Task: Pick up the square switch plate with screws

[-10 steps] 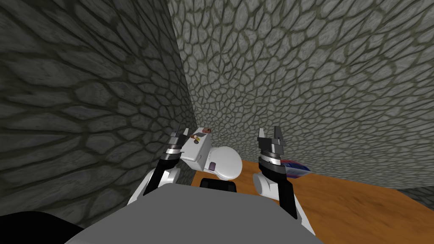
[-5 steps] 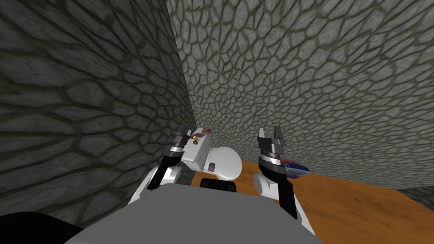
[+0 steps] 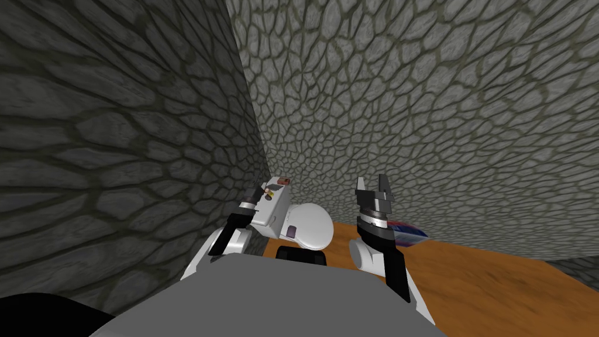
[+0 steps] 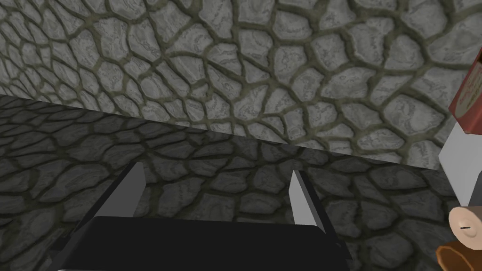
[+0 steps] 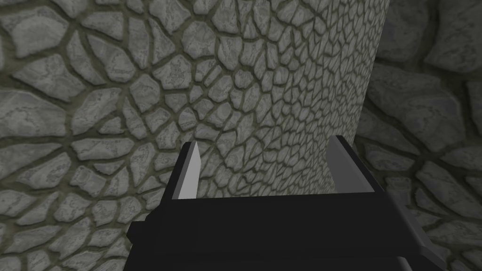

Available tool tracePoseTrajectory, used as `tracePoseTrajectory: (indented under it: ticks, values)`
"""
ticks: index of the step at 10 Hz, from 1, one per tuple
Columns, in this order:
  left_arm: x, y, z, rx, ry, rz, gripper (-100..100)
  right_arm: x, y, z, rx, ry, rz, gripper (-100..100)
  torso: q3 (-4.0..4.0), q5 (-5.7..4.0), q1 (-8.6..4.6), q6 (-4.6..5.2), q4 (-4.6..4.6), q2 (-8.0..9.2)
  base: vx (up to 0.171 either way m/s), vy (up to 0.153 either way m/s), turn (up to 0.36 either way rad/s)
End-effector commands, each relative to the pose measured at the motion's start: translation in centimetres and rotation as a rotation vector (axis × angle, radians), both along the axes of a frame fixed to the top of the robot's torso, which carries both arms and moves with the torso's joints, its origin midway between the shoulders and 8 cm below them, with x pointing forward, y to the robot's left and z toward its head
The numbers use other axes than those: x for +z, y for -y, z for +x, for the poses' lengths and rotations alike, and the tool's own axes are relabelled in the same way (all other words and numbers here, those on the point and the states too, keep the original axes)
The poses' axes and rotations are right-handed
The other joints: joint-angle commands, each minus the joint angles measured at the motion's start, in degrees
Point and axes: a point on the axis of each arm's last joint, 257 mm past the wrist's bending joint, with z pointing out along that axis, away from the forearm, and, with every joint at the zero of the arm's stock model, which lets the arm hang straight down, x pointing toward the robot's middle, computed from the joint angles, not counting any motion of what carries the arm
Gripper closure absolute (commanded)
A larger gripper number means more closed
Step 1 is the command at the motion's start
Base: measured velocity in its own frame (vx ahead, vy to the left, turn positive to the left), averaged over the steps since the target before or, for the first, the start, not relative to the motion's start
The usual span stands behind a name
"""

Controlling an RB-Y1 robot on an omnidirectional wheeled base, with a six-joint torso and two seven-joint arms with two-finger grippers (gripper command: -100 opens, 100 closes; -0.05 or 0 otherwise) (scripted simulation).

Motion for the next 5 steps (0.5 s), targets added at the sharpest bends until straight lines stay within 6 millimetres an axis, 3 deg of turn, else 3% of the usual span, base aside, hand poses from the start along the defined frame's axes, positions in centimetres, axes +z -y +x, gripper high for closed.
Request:
tracePoseTrajectory:
  ticks: [1, 5]
  values:
    - [-1.1, 0.1, 0.5, 0.005, -0.041, -0.009, -100, 0.0, 0.0, 0.0, 0.0, 0.0, 0.0, 0, 0.0, 0.0, 0.0, 0.0, 0.0, 0.0, 0.009, -0.004, -0.013]
    - [-3.7, 0.0, 1.5, 0.018, -0.14, -0.034, -100, 0.0, 0.0, 0.0, 0.0, 0.0, 0.0, 0, 0.0, 0.01, 0.03, 0.0, 0.0, 0.01, 0.014, 0.001, -0.027]
